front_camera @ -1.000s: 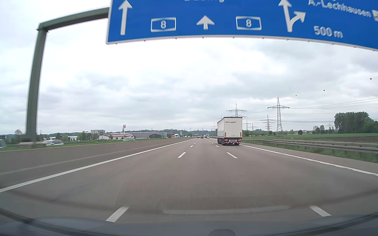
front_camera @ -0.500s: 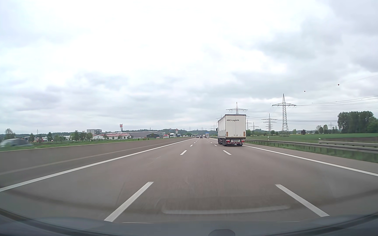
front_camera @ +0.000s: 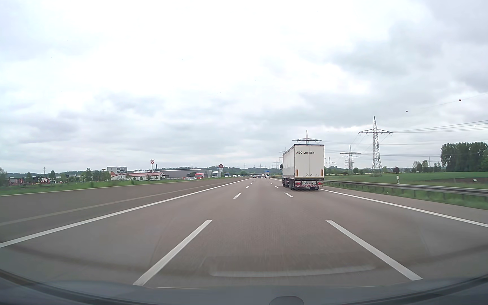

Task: Follow the waypoints while adhering to traffic rules and regulations

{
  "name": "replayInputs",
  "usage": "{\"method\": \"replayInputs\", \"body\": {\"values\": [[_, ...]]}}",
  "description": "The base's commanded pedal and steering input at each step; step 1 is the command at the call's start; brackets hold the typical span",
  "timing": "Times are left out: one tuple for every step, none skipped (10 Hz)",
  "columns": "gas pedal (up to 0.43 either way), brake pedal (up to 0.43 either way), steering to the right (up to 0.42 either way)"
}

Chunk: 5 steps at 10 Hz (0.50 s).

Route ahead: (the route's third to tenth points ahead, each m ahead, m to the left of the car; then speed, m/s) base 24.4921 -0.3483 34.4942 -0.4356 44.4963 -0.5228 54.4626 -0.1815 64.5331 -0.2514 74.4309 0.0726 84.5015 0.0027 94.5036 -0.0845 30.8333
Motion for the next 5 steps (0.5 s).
{"method": "replayInputs", "body": {"values": [[0.189,0.000,-0.001],[0.189,0.000,-0.001],[0.189,0.000,-0.001],[0.000,0.000,0.000],[0.000,0.000,0.000]]}}
